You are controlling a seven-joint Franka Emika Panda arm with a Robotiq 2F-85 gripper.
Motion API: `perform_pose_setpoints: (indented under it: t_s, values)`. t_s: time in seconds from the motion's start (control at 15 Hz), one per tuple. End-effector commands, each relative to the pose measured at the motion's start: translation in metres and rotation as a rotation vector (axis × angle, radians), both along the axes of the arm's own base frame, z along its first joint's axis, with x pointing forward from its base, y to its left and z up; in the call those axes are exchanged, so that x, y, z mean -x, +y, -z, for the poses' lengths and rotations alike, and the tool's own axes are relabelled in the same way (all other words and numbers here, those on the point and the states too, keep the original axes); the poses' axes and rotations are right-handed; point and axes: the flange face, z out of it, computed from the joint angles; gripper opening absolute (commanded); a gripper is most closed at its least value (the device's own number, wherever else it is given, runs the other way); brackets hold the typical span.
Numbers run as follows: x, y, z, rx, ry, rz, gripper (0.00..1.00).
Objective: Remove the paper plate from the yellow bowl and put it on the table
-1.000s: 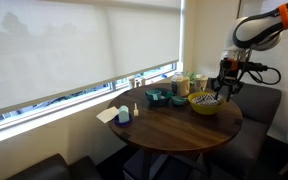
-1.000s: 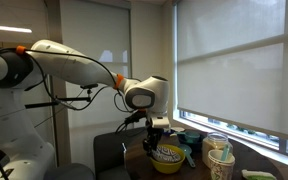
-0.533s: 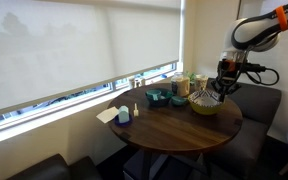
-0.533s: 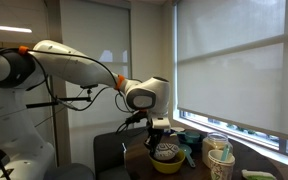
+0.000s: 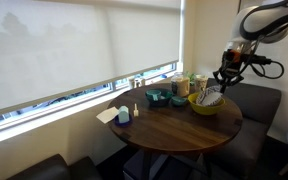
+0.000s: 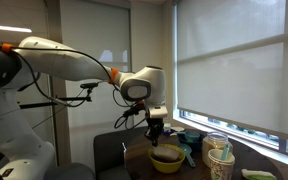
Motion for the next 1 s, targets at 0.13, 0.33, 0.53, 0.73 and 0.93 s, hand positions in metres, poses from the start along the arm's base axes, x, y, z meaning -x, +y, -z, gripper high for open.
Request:
perform_pose_setpoints:
  t_s: [0.13,0.33,0.53,0.73,0.93]
  values:
    - [0.050,0.018,-0.094,0.101,-0.261,-0.105,0.01]
    - [0.057,0.037,-0.129,0.116,-0.385,-0.225,0.01]
    - [0.045,0.062,-0.140,0.101,-0.473,-0.369,0.01]
    - [0.021,0.099,-0.129,0.032,-0.501,-0.524,0.01]
    - [0.002,0.140,-0.103,-0.063,-0.462,-0.675,0.01]
